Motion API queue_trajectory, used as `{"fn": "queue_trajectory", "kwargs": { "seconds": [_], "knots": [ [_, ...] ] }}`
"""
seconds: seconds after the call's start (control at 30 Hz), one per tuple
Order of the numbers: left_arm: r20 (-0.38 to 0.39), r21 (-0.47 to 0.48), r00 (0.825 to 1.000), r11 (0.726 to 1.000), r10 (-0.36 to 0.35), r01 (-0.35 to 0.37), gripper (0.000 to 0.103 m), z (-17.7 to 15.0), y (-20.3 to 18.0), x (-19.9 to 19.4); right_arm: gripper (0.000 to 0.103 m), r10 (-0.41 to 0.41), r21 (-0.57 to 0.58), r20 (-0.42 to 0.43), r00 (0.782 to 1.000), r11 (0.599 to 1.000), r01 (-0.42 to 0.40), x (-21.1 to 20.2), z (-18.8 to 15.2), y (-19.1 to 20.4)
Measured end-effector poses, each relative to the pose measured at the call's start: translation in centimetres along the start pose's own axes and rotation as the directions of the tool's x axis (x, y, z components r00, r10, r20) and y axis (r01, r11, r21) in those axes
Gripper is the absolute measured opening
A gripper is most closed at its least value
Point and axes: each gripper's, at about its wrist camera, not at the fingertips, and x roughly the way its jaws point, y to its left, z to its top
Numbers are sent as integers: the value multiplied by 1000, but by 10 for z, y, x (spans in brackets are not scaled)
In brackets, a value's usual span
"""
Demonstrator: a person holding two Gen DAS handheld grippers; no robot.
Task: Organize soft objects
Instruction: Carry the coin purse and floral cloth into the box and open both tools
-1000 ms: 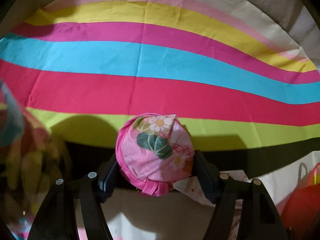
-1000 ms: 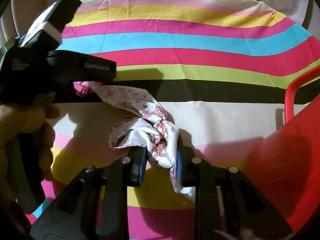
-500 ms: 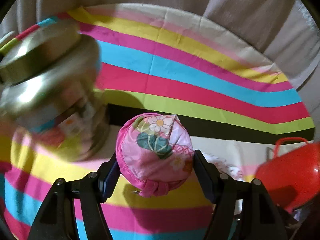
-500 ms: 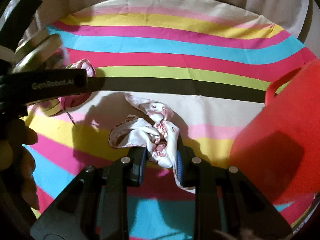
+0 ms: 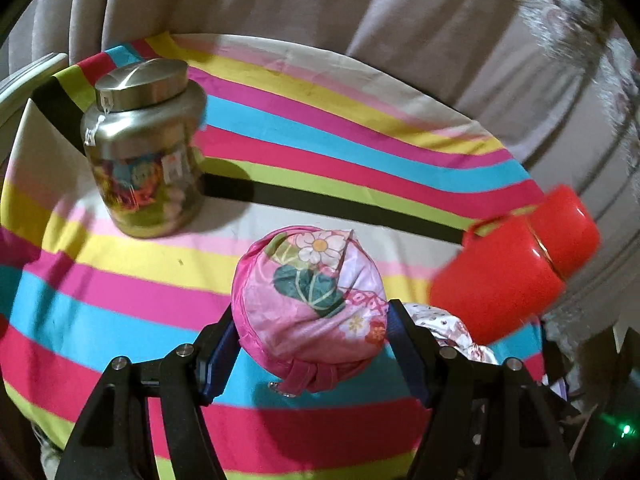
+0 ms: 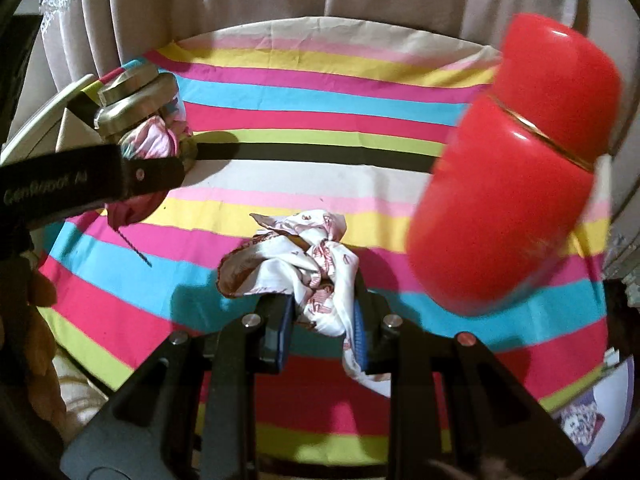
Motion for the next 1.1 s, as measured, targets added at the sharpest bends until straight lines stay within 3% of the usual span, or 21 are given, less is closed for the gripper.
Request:
{"fn": "queue_trajectory", "kwargs": {
  "seconds": [0.27,0.5,0.7,1.1],
  "knots": [
    [-18,42,997,996,-79,80,70,-50,-41,-40,29,-55,88,25,998,995,53,-57,-44,-47],
    [-66,132,978,970,-196,203,70,-94,-103,-65,29,-149,146,51,988,979,140,-115,-83,-94],
    [-109,217,954,930,-279,297,70,-125,-163,-83,29,-244,232,37,969,945,229,-161,-125,-148],
    [-213,384,920,837,-330,389,70,-177,-269,-87,29,-388,395,-30,921,842,368,-208,-189,-249]
  ]
}}
